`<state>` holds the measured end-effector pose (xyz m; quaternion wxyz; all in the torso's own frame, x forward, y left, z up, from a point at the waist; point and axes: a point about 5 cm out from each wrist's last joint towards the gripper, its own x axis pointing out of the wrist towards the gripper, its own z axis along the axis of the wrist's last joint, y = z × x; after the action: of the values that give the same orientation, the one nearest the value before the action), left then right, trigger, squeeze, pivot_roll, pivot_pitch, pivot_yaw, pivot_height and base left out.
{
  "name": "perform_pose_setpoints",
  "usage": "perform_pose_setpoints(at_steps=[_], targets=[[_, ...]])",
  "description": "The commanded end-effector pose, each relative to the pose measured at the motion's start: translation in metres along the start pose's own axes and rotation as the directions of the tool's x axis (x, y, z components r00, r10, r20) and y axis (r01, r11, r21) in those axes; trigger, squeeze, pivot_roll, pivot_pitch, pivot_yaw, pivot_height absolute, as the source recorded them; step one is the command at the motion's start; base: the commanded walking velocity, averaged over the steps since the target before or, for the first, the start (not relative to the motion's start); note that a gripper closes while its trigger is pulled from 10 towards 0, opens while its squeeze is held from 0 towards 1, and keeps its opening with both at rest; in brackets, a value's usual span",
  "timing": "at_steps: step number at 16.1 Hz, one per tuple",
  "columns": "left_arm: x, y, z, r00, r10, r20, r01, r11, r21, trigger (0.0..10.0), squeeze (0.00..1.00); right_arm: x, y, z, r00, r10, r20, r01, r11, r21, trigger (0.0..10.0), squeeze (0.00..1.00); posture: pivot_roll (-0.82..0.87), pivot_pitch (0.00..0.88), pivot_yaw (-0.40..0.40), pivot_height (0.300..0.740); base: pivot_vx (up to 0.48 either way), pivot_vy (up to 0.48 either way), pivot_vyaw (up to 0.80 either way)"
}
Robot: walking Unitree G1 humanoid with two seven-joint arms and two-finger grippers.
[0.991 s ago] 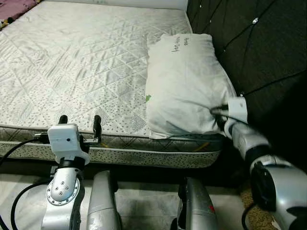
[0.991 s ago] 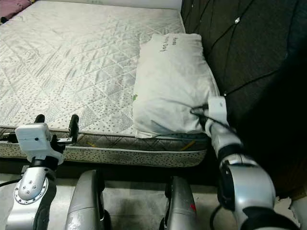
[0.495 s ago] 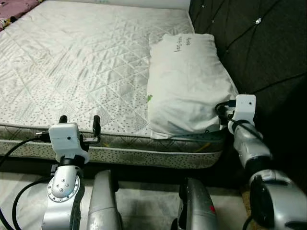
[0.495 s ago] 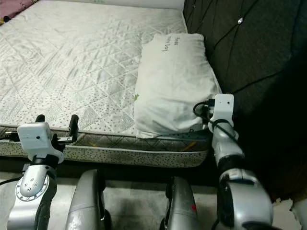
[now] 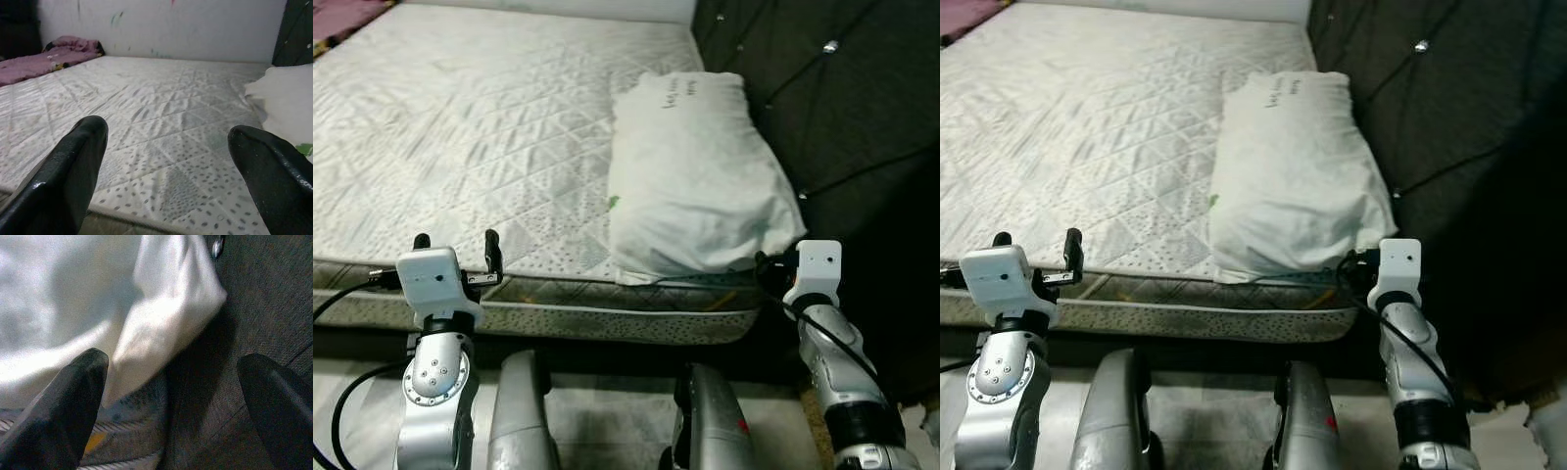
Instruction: Clean up the room
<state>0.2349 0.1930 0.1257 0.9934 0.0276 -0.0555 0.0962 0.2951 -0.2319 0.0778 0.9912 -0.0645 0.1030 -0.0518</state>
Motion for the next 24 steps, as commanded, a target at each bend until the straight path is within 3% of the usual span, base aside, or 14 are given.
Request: perform_pose_setpoints(at_steps=[1,4,6,8,9,10,11,12,14,18,21,24], targets=[[0.003,0.000,0.003,1.000,0.012,0.025,-0.012,1.000,0.003,10.0,0.00,0.003,0.007,0.028,0.992,0.044,0.119,-0.043,0.999,-0.012,10.0,1.00,-0.01,0.000,-0.058,0.554,0.000,0.000,0.00],[0.004,0.007,0.012,0.996,0.061,0.061,-0.061,0.998,0.005,10.0,0.00,0.006,0.037,0.088,0.928,0.124,0.351,-0.112,0.992,-0.056,10.0,1.00,-0.01,0.000,-0.055,0.554,0.000,0.000,0.00],[0.000,0.008,0.017,0.993,0.094,0.073,-0.094,0.996,-0.002,10.0,0.00,0.000,0.059,0.118,0.885,0.150,0.441,-0.155,0.988,-0.025,10.0,1.00,-0.01,0.000,-0.061,0.554,0.000,0.000,0.00],[-0.003,0.007,0.019,0.992,0.102,0.074,-0.101,0.995,-0.015,10.0,0.00,-0.005,0.078,0.126,0.866,0.203,0.457,-0.221,0.975,-0.014,10.0,1.00,-0.01,0.000,-0.059,0.554,0.000,0.000,0.00],[-0.007,0.005,0.016,0.994,0.096,0.053,-0.095,0.995,-0.017,10.0,0.00,-0.005,0.099,0.112,0.873,0.287,0.395,-0.314,0.949,0.005,10.0,1.00,0.01,0.000,-0.054,0.554,0.000,0.000,0.00],[-0.010,0.004,0.014,0.995,0.087,0.041,-0.086,0.996,-0.021,10.0,0.00,-0.004,0.106,0.103,0.883,0.305,0.357,-0.337,0.941,0.030,10.0,0.15,0.02,0.000,-0.053,0.554,0.000,0.000,0.00],[-0.012,0.004,0.013,0.997,0.077,0.031,-0.076,0.997,-0.027,10.0,0.00,-0.004,0.109,0.098,0.891,0.305,0.336,-0.340,0.939,0.051,10.0,0.15,0.02,0.000,-0.055,0.554,0.000,0.000,0.00],[-0.016,0.008,0.012,0.995,0.093,0.022,-0.092,0.995,-0.028,10.0,0.00,-0.005,0.114,0.092,0.891,0.319,0.322,-0.354,0.934,0.054,10.0,0.00,0.03,0.000,-0.067,0.554,0.000,0.000,0.00],[-0.015,0.011,0.007,0.990,0.143,0.007,-0.143,0.989,-0.035,10.0,0.00,-0.004,0.121,0.085,0.893,0.332,0.304,-0.369,0.927,0.072,10.0,0.00,0.03,0.000,-0.066,0.554,0.000,0.000,0.00],[-0.007,0.002,0.006,0.997,0.077,0.004,-0.077,0.995,-0.066,10.0,0.00,0.000,0.127,0.083,0.891,0.338,0.303,-0.392,0.910,0.137,10.0,0.00,0.02,0.000,-0.065,0.554,0.000,0.000,0.00],[-0.001,0.002,-0.003,0.998,0.068,-0.018,-0.069,0.995,-0.079,10.0,0.00,0.004,0.140,0.082,0.889,0.344,0.301,-0.408,0.894,0.183,10.0,0.00,0.01,0.000,-0.057,0.587,0.000,0.000,0.00],[0.001,0.000,-0.001,0.998,0.066,-0.016,-0.067,0.995,-0.074,10.0,0.00,0.006,0.140,0.089,0.884,0.346,0.315,-0.415,0.890,0.186,10.0,0.00,0.01,0.000,-0.059,0.622,0.000,0.000,0.00]])
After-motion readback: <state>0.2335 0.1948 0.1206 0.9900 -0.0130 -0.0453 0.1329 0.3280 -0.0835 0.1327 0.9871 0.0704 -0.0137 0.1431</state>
